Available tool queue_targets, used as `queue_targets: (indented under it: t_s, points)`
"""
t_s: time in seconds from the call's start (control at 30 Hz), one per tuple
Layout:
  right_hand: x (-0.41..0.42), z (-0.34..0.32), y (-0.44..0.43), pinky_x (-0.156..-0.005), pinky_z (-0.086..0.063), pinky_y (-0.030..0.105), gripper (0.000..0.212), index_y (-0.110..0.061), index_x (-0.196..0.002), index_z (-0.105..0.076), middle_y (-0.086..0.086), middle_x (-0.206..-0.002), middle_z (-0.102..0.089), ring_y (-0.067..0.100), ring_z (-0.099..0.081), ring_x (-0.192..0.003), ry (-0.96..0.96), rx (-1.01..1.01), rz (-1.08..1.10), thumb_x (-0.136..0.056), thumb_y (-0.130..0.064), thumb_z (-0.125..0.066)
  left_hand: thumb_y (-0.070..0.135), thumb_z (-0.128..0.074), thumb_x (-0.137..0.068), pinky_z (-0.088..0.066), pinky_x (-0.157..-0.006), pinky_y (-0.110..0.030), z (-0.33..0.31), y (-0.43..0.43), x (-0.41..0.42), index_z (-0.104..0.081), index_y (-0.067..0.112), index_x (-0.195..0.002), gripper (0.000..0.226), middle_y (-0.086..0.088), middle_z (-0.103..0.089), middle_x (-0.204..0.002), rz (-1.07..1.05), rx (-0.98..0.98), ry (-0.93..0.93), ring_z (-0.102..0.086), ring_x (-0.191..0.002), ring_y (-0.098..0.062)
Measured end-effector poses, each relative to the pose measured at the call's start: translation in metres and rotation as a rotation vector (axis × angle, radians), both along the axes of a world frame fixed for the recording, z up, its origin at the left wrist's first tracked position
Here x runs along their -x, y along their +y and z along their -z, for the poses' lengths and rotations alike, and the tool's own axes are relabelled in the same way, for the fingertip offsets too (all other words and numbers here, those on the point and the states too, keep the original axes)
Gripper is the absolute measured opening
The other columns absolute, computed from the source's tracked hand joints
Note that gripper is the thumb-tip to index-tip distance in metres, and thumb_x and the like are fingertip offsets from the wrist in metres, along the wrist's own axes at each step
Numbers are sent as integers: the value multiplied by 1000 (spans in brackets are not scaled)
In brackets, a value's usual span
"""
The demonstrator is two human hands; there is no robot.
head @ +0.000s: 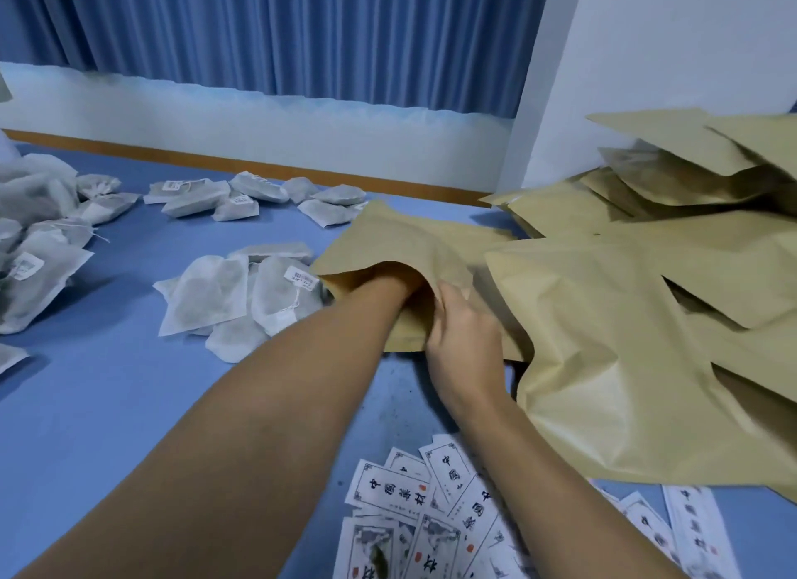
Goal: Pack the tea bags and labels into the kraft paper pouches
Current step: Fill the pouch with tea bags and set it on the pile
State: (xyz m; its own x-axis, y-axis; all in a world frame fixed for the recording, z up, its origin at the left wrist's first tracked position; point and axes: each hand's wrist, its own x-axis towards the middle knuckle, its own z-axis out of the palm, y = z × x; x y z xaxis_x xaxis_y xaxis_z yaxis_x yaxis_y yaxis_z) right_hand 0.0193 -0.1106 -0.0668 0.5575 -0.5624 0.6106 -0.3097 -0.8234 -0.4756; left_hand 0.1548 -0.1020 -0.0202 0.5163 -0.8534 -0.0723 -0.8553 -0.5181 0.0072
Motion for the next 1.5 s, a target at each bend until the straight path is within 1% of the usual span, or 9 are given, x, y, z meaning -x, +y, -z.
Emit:
queue_targets:
  t_s: [0.13, 0.3, 0.57, 0.73, 0.8, 0.93, 1.03, 1.17, 1.5]
  points:
    - [-4, 3, -2, -65, -39, 39, 40, -9, -126, -62, 16, -95, -69, 41, -61, -82, 9, 18, 14, -91, 4, -48, 24, -37, -107, -17, -73, -19, -8, -3, 9, -31, 18, -71, 38, -2, -33, -78, -132, 132, 170, -32, -67, -18]
    - [-2, 2, -7, -66, -35, 35, 47, -12, -135, -58, 16, -99, -70, 40, -63, -87, 49, 8, 102, -91, 3, -47, 18, -38, -106, -28, -86, -23, 3, 11, 27, -56, 18, -113, 19, 2, -45, -105, 82, 253, 260, -44, -103, -14]
    - [-3, -1, -5, -64, -29, 37, 39, -8, -125, -59, 23, -96, -69, 45, -62, -85, 98, -19, 104, -87, -3, -53, 0, -49, -88, -43, -68, -39, 45, 76, 48, -53, 12, -91, 13, -13, -63, -92, 194, 400, 52, -60, -86, -35]
    - [0, -4, -7, -68, -45, 40, 41, -8, -125, -57, 22, -95, -67, 43, -64, -86, 136, 8, 197, -87, 6, -48, 13, -48, -100, -43, -66, -45, 42, 116, 48, -64, 6, -79, 27, -6, -59, -74, 262, 1085, -261, -54, -69, -29]
    - [2, -6, -10, -81, -51, 43, 49, -10, -132, -53, 20, -107, -66, 42, -63, -94, 132, -30, 223, -86, 7, -49, 17, -53, -94, -40, -75, -45, 35, 122, 43, -66, 12, -79, 21, -2, -62, -85, 56, 1229, -363, -56, -79, -26]
    - [6, -8, -16, -87, -50, 40, 48, -7, -128, -53, 17, -111, -65, 39, -61, -100, 149, -83, 236, -83, 10, -51, 29, -55, -85, -26, -109, -55, 42, 126, 27, -51, 28, -127, 43, -10, -30, -153, -414, 764, -137, -23, -144, -29]
    - [6, -9, -12, -82, -51, 41, 41, -6, -121, -55, 18, -104, -65, 41, -61, -94, 185, -94, 227, -83, 9, -53, 22, -58, -89, -26, -114, -45, 48, 130, 13, -39, 24, -141, 55, -15, -14, -161, -472, 735, 40, -11, -149, -29]
    - [6, -8, -12, -80, -52, 41, 44, -7, -125, -54, 17, -100, -65, 40, -61, -90, 210, -89, 231, -83, 8, -54, -7, -58, -85, -18, -113, -15, 44, 137, 10, -45, 14, -144, 64, -10, -28, -160, -395, 1119, 261, -23, -148, -20]
    - [6, -8, -11, -82, -51, 43, 69, -20, -146, -45, 13, -99, -64, 41, -58, -89, 137, -99, 204, -83, 8, -42, -24, -60, -71, -44, -109, -36, 42, 129, 39, -61, -4, -121, 54, -13, -61, -134, 289, 1322, 108, -56, -129, -23]
